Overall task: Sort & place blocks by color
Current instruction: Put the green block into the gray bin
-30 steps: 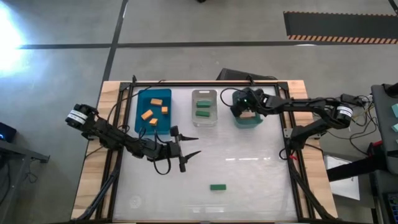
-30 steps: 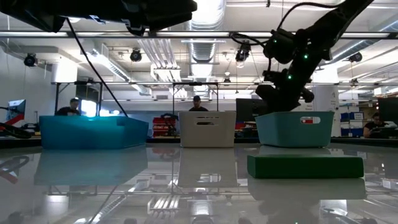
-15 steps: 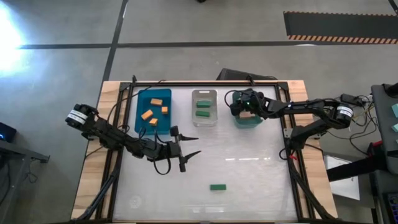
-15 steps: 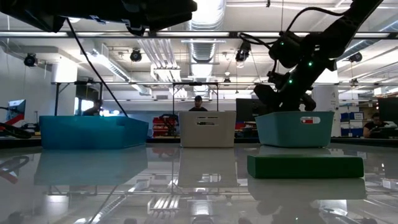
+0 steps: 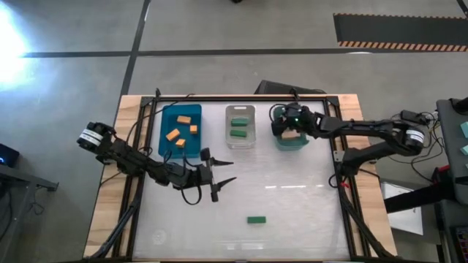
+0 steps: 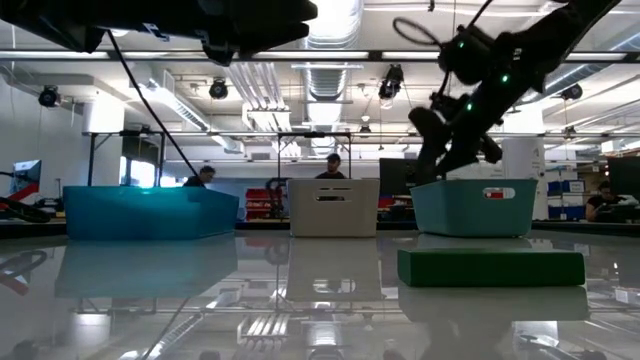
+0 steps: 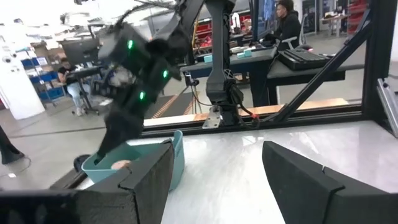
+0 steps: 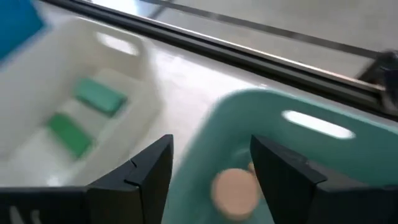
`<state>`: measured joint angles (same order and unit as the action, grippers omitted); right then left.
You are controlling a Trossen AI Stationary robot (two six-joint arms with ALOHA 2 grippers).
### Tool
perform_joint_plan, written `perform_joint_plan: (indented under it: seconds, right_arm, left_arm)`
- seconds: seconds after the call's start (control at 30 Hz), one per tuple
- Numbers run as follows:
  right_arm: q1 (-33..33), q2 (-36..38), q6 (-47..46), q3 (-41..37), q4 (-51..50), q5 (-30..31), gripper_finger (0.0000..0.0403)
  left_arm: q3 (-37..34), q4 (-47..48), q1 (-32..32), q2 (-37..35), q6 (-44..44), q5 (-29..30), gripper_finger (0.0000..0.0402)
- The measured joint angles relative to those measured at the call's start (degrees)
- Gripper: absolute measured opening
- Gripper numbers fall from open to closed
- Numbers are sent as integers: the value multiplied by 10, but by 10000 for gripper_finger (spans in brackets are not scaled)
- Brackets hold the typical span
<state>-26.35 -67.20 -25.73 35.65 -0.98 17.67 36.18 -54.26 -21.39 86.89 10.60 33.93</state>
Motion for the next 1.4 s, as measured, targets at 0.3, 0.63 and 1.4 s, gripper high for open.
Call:
perform_joint_plan:
  seconds: [0.3,0.63,1.4]
  right_arm:
    - [81,116,26,6,-20,-63,205]
    - [220,169,54,6,-22,-57,205]
    - [384,162,43,6,-12,-23,205]
  left_arm:
    - [1,30,-2,1,-81,-1,228]
    - [111,343,-15,2,-207,-4,228]
    - [290,328,-67,166,-178,-36,228]
